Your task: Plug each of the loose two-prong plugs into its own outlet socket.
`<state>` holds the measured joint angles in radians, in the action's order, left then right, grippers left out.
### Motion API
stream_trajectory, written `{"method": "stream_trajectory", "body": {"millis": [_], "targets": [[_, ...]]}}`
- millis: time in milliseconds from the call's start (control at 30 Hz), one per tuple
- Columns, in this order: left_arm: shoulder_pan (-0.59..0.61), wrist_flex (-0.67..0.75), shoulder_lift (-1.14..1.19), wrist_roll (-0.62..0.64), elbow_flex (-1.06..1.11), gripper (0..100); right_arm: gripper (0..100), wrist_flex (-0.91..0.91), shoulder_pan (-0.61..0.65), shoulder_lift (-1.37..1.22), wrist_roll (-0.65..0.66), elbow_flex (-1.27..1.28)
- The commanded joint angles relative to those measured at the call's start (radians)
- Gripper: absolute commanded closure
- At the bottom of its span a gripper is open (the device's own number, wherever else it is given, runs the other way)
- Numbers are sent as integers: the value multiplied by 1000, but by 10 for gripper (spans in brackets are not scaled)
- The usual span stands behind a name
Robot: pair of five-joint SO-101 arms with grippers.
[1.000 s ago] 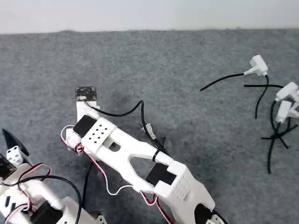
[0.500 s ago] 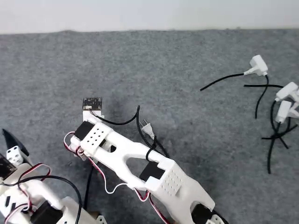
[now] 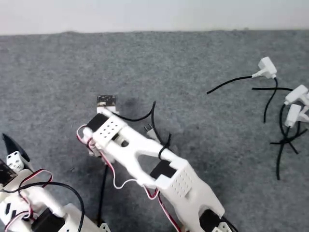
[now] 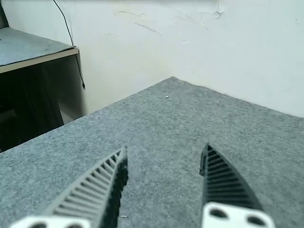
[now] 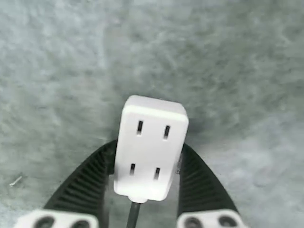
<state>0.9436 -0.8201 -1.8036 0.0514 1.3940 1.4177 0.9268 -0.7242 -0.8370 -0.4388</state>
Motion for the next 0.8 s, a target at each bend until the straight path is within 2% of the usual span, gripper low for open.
{"method": "stream_trajectory", "body": {"millis": [0, 267, 433, 633, 767], "targets": [[3, 28, -17, 12, -7, 754, 991, 94, -102, 73, 49, -38], [2, 31, -17, 14, -1, 754, 991, 263, -240, 136, 199, -38], [2, 31, -17, 14, -1, 754, 991, 239, -292, 154, 272, -38], [2, 28, -17, 15, -1, 754, 991, 216, -317, 166, 457, -38], [2, 28, -17, 15, -1, 754, 991, 251, -406, 166, 535, -40]]}}
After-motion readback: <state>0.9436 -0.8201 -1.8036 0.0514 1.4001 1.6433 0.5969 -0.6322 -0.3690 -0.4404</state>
